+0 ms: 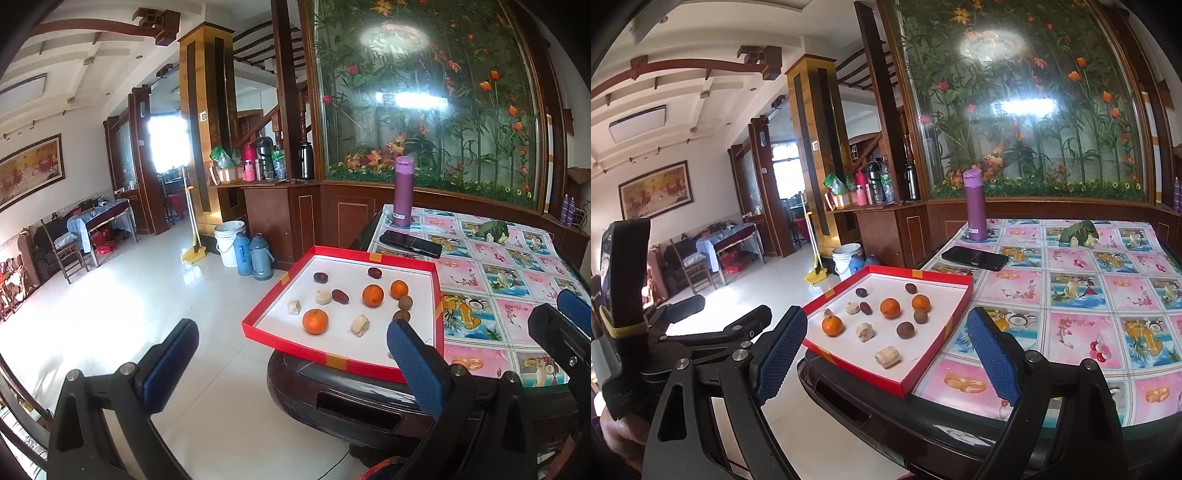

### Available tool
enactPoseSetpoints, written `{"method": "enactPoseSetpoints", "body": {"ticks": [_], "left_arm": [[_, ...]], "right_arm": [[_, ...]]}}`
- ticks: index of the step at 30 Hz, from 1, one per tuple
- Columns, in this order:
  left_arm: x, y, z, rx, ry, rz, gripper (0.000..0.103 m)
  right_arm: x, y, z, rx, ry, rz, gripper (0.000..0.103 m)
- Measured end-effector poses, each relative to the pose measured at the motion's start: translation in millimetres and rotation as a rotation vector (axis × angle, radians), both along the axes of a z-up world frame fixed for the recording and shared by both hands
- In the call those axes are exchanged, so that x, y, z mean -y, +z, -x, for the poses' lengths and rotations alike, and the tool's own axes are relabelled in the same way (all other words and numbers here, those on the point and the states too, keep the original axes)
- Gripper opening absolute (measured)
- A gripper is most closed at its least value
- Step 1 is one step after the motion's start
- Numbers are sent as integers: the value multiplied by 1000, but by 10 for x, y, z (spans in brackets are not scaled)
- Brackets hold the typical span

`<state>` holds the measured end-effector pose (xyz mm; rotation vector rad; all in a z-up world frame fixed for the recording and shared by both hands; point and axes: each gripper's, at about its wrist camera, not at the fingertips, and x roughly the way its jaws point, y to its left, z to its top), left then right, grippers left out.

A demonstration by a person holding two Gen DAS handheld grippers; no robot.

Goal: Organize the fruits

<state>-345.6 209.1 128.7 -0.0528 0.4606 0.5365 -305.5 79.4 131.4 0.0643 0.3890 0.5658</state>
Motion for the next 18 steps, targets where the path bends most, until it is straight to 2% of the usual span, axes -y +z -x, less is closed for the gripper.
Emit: {"method": "enactPoseSetpoints", "body": {"ticks": [18], "left_arm": [[-52,-18,30,3,22,6,103]], "right_arm": [[-5,21,-124,-29,-19,-5,89]]}}
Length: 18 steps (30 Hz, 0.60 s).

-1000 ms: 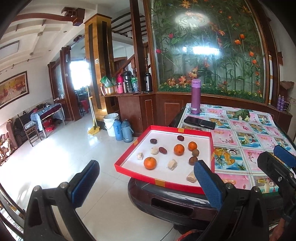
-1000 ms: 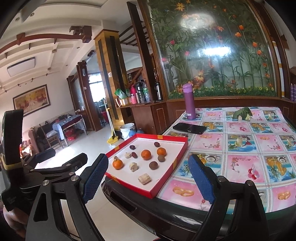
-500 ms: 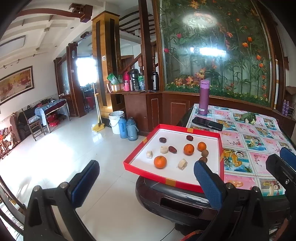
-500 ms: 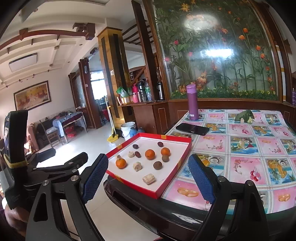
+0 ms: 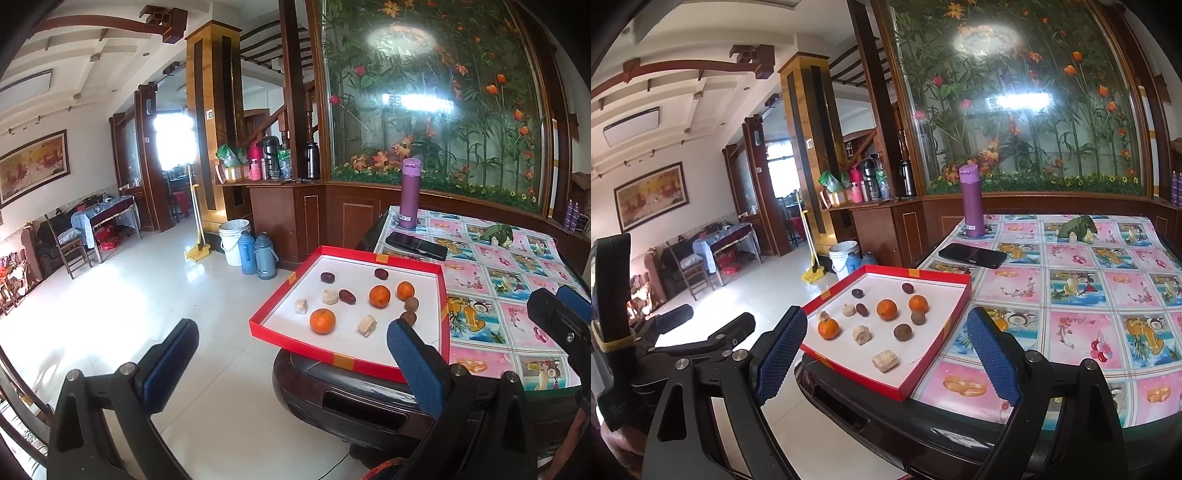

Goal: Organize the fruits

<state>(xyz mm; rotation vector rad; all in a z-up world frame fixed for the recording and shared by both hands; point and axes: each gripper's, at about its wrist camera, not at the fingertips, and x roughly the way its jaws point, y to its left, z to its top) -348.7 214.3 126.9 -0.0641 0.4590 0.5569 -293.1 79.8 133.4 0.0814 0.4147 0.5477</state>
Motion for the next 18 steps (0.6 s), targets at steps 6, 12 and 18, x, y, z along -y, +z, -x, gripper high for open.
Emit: {"method": "enactPoseSetpoints", "body": {"ticks": [6,12,18], "left_arm": [[-16,-11,-20,-5,-2,-7,103],[-86,-24,-57,-18,11,-5,103],[-204,-6,-165,-13,13,-2,103]], "right_arm": [[-52,-16,-126,-31,-1,5,89],[-138,-73,-332,-81,0,0,89],[-286,-76,-438,-83,18,19,89]]}}
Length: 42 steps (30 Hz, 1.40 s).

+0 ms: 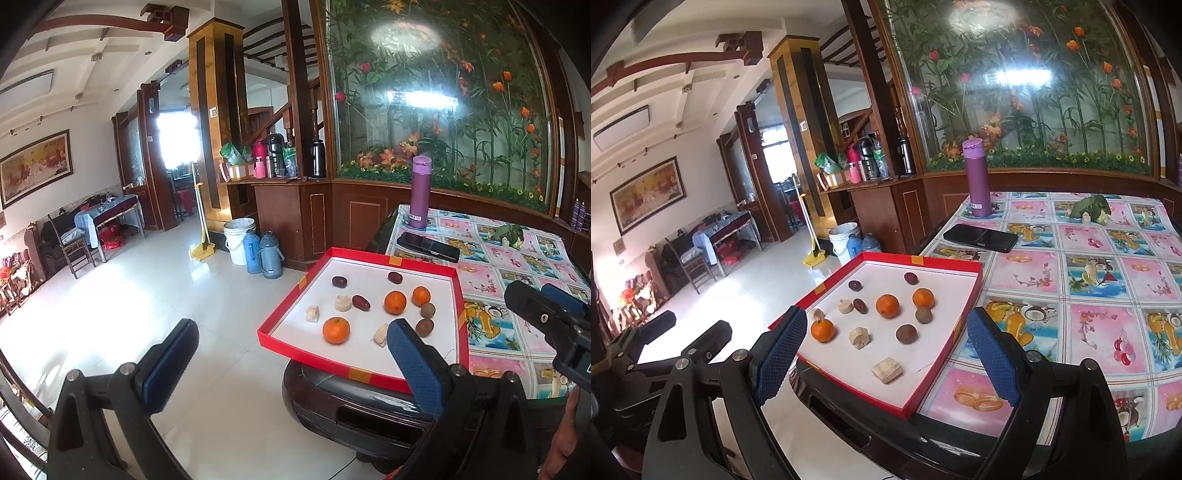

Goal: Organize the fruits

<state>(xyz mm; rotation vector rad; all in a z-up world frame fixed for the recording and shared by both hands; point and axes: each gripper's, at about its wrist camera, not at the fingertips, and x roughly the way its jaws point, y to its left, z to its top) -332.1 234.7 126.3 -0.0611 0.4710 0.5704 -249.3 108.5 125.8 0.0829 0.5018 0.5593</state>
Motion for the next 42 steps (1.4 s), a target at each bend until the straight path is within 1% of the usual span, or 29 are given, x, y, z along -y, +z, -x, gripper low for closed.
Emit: {"method": "enactPoseSetpoints", "body": {"ticks": [4,10,16,21,29,34,38,42], "left_arm": [[-87,-21,-144,-18,-10,5,103],[-227,-52,-370,-39,-5,4,103],[-299,-144,-596,-79,-11,17,103],[-325,-174,-758,-106,-21,27,103],[-315,-180,-912,-122,-44,44,103],[-261,-186,-977,-128,-66,47,103],[-267,-200,-1017,-134,-61,50,103],[-288,-242,-1081,-147,-55,55,103]], "right_arm": [[-84,17,-83,10,8,15,89],[-203,-21,-299,-12,10,27,89],[-277,-158,-610,-78,5,35,89],[-301,-219,-768,-116,18,42,89],[-299,-217,-912,-118,44,56,89],[-351,-203,-968,-101,77,71,89],[-401,-225,-1030,-87,104,92,88],[-382,-241,-1091,-79,110,86,88]]}}
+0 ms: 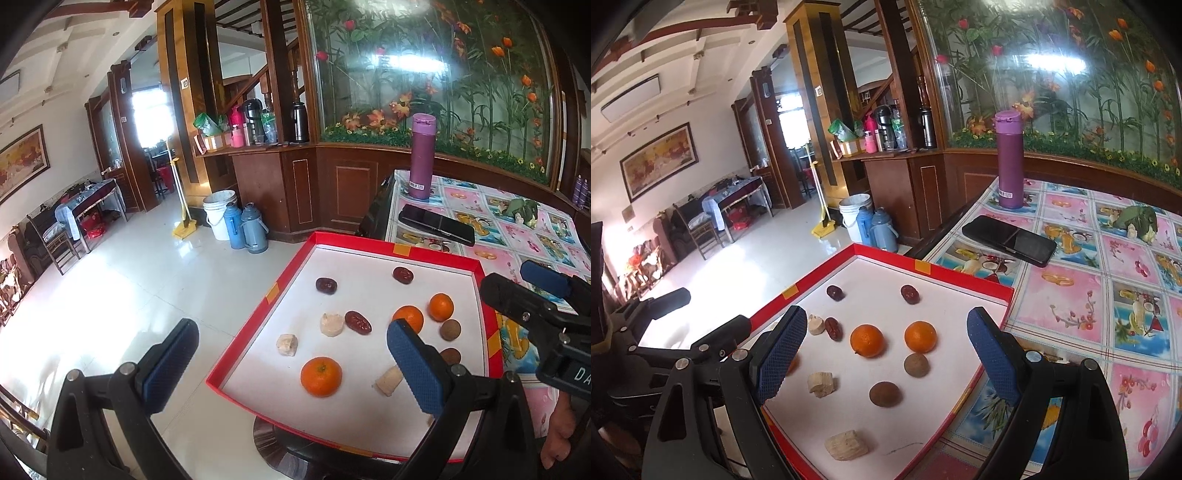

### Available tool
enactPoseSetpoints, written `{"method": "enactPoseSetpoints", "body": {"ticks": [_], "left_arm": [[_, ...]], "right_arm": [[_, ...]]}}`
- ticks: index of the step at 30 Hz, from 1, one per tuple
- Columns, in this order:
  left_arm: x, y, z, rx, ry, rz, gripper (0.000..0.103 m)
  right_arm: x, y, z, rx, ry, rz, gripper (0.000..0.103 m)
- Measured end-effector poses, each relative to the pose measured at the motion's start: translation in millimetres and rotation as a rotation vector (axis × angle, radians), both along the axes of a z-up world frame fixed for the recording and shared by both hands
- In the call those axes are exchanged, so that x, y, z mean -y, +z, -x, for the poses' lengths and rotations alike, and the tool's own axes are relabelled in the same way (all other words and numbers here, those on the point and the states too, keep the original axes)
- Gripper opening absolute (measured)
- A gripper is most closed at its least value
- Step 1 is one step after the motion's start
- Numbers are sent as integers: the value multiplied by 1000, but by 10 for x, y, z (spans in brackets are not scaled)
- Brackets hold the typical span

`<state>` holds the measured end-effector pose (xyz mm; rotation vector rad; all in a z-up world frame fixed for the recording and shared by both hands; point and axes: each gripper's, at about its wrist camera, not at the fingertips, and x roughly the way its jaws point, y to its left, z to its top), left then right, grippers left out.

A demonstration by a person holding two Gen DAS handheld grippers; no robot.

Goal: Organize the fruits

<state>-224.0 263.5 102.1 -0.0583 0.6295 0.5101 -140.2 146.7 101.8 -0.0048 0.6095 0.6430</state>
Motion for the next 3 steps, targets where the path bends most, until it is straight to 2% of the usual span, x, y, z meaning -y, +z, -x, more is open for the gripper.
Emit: {"method": "enactPoseSetpoints", "body": {"ticks": [3], "left_arm": [[48,-48,-78,-14,-14,-14,103]], "right_arm": [[25,-38,-46,-3,-6,1,88]]}}
